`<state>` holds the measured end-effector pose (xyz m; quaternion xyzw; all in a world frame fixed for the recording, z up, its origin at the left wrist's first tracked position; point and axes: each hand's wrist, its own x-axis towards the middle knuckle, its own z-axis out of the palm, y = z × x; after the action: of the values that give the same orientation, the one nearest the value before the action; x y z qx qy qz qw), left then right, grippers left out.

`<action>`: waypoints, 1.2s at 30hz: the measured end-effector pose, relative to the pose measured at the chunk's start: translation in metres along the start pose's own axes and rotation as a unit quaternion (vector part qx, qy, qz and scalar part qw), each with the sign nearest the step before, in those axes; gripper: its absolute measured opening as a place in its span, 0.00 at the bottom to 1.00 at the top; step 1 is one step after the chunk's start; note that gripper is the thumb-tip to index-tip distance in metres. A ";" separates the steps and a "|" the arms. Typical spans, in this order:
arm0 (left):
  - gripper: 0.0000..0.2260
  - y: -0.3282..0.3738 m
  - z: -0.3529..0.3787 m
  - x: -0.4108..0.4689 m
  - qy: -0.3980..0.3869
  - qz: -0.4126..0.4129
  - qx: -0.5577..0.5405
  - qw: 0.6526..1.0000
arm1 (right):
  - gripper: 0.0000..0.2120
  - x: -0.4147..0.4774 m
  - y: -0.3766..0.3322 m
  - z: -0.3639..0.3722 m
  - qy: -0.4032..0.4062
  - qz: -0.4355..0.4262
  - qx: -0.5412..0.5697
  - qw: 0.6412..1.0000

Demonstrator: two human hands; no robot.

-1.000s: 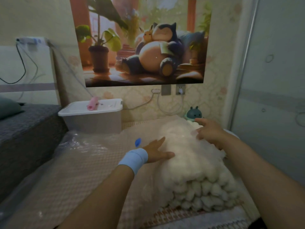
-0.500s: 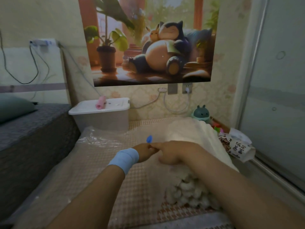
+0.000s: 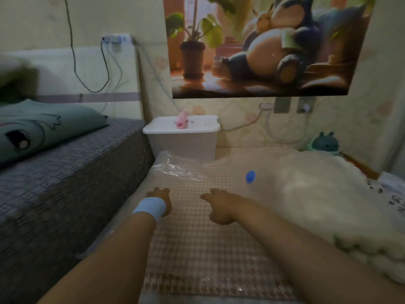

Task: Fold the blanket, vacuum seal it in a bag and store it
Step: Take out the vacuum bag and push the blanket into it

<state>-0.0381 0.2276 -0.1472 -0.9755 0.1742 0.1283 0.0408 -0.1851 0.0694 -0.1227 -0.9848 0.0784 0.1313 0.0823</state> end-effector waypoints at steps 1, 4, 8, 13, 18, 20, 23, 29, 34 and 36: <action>0.29 -0.010 0.004 0.004 0.005 -0.013 0.002 1.000 | 0.36 0.010 -0.005 0.009 -0.007 -0.006 -0.003 1.000; 0.31 -0.035 0.012 0.014 0.027 -0.075 0.006 0.997 | 0.39 0.037 -0.010 0.035 -0.035 0.001 -0.006 0.999; 0.30 -0.055 0.012 0.020 0.026 -0.133 -0.030 0.990 | 0.42 0.058 -0.011 0.054 -0.095 0.028 -0.014 0.995; 0.30 -0.064 -0.003 0.021 0.051 -0.026 -0.152 0.987 | 0.40 0.061 -0.025 0.032 0.027 0.011 0.020 0.999; 0.25 -0.041 -0.032 -0.014 0.169 0.110 -0.042 0.979 | 0.48 0.069 -0.042 -0.006 0.192 -0.022 0.074 0.978; 0.21 -0.042 -0.041 -0.029 0.215 0.187 0.043 0.958 | 0.50 0.072 -0.047 -0.023 0.224 -0.038 0.097 0.969; 0.17 -0.049 -0.056 -0.049 0.277 0.254 0.105 0.920 | 0.50 0.073 -0.052 -0.045 0.247 -0.080 0.065 0.964; 0.19 -0.061 -0.088 -0.062 0.411 0.312 0.173 0.839 | 0.13 0.075 -0.050 -0.088 0.351 -0.082 0.088 0.929; 0.16 -0.060 -0.118 -0.048 0.440 0.072 0.209 0.870 | 0.11 0.085 -0.050 -0.112 0.439 -0.049 0.145 0.886; 0.17 -0.056 -0.139 -0.037 0.416 0.039 0.242 0.876 | 0.12 0.092 -0.051 -0.123 0.453 -0.053 0.175 0.873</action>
<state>-0.0195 0.2753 -0.0011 -0.8909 0.2383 -0.3344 0.1942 -0.0577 0.0845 -0.0235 -0.9088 0.0770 -0.3491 0.2154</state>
